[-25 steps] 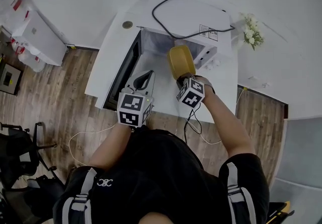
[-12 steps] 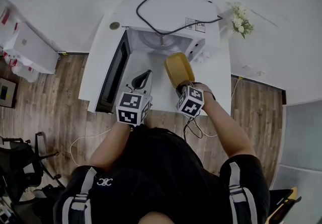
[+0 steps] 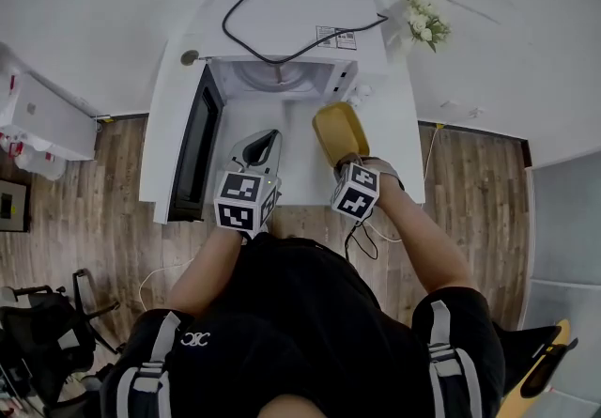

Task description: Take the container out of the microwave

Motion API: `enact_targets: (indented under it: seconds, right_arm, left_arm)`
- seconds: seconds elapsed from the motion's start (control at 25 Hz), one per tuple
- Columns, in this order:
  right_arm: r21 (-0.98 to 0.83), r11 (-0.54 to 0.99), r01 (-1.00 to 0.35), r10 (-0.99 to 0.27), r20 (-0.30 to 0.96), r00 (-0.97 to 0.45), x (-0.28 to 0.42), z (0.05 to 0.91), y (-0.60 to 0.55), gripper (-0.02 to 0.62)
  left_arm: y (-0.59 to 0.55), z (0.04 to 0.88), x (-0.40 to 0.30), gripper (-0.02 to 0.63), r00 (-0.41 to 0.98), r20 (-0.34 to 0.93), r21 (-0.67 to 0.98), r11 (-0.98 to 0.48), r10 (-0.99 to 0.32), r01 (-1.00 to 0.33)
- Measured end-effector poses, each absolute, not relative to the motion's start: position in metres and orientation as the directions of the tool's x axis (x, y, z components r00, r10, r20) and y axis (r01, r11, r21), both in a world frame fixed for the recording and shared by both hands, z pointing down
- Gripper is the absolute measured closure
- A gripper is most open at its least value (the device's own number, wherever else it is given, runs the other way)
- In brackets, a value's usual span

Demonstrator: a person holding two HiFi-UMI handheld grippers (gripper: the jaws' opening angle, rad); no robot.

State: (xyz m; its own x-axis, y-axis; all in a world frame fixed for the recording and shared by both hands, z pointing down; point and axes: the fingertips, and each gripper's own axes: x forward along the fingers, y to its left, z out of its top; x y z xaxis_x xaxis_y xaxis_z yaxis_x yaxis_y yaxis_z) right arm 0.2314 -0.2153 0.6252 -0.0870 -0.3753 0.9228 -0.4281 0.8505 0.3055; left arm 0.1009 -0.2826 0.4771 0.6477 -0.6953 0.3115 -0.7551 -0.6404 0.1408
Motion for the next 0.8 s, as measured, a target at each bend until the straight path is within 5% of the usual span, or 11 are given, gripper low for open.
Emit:
enact_targets:
  seconds: [0.8]
  right_arm:
    - [0.305, 0.846, -0.437, -0.363, 0.930, -0.053, 0.231, 0.627, -0.204, 0.583]
  left_arm:
    - [-0.286, 0.475, 0.110, 0.592, 0.678, 0.307, 0.142, -0.673, -0.668, -0.726]
